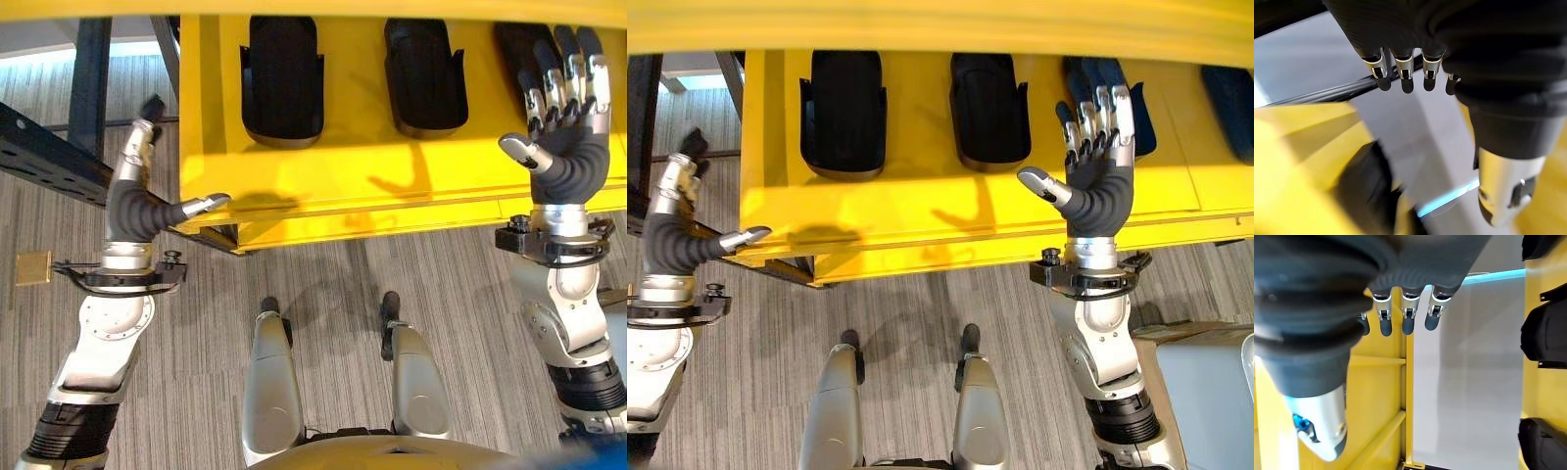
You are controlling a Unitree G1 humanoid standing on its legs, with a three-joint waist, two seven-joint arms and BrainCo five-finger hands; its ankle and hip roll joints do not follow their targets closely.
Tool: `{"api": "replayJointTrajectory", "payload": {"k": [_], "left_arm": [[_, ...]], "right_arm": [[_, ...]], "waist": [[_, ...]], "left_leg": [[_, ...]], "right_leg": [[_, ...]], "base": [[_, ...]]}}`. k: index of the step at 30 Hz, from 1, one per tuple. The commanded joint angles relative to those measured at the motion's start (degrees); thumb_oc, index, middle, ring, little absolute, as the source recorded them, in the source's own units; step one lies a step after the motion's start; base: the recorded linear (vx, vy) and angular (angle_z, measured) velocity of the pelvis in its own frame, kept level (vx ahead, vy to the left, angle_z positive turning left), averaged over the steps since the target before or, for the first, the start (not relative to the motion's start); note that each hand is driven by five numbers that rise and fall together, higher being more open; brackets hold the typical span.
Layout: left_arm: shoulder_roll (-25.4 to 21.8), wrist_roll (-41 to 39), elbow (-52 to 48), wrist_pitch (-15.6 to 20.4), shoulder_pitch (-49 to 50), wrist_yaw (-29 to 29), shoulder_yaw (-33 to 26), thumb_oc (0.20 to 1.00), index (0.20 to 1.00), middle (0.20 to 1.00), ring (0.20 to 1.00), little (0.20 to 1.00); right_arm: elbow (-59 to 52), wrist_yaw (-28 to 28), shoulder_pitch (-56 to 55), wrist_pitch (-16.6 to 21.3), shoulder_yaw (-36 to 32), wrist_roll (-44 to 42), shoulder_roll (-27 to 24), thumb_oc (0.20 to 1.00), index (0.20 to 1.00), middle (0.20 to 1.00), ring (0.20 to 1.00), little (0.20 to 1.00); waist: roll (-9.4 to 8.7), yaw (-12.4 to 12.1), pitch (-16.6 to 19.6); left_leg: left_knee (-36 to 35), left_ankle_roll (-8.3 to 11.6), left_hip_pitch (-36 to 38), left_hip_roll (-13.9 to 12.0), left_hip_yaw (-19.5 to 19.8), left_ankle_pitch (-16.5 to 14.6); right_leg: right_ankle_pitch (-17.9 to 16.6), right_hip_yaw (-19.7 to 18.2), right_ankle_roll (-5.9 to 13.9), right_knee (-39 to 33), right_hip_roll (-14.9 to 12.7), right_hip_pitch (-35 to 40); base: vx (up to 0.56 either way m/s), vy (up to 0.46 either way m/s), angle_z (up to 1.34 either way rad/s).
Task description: Move parts from the plastic box to the shelf.
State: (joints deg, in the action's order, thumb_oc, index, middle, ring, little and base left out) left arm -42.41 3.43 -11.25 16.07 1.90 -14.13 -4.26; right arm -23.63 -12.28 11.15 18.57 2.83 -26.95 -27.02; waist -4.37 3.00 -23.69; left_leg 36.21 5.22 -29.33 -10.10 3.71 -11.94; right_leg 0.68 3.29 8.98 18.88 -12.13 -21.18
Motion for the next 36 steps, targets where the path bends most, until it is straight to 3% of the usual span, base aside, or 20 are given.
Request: {"api": "replayJointTrajectory", "payload": {"k": [1, 9, 16, 36], "left_arm": [[-3.23, 12.26, 0.87, 0.39, -1.14, -0.72, 3.01, 1.000, 1.000, 1.000, 1.000, 1.000], [-4.63, 23.45, 8.75, -0.55, -4.64, 0.52, 11.13, 1.000, 1.000, 1.000, 1.000, 1.000], [-2.73, 27.53, 15.12, -1.84, -7.32, 1.10, 16.24, 1.000, 1.000, 1.000, 1.000, 1.000], [5.27, 29.33, 27.71, -5.86, -17.87, -1.49, 22.63, 1.000, 1.000, 1.000, 1.000, 1.000]], "right_arm": [[-3.20, 0.44, 1.40, 3.99, -6.05, -0.13, 1.62, 1.000, 1.000, 1.000, 1.000, 1.000], [-2.65, -0.51, 0.19, 3.62, -7.10, 1.19, 1.01, 1.000, 1.000, 1.000, 1.000, 1.000], [-2.93, -1.20, -0.17, 3.35, -7.81, 2.02, 1.67, 1.000, 1.000, 1.000, 1.000, 1.000], [-3.51, -3.09, -2.26, 3.19, -9.40, 2.45, 3.35, 1.000, 1.000, 1.000, 1.000, 1.000]], "waist": [[-1.80, 0.49, 2.11], [-1.62, 1.25, 2.81], [-1.50, 1.67, 3.42], [-1.53, 3.12, 4.27]], "left_leg": [[-7.48, -2.92, 2.95, 1.40, -2.00, 3.41], [-7.81, -2.47, 4.45, 0.85, -2.24, 3.67], [-7.44, -2.37, 3.79, 0.57, -2.40, 3.86], [-5.82, -2.10, 1.09, 0.42, -2.36, 3.47]], "right_leg": [[3.83, -0.50, -1.65, 4.06, -1.14, 1.28], [4.82, -0.97, -1.96, 5.19, -0.96, 1.56], [5.07, -1.31, -2.23, 5.93, -0.68, 0.52], [5.64, -1.97, -2.81, 7.99, -0.23, -2.22]], "base": [[0.04, -0.041, -0.01], [0.00, -0.007, -0.02], [0.00, -0.006, -0.07], [0.00, 0.000, -0.01]]}}
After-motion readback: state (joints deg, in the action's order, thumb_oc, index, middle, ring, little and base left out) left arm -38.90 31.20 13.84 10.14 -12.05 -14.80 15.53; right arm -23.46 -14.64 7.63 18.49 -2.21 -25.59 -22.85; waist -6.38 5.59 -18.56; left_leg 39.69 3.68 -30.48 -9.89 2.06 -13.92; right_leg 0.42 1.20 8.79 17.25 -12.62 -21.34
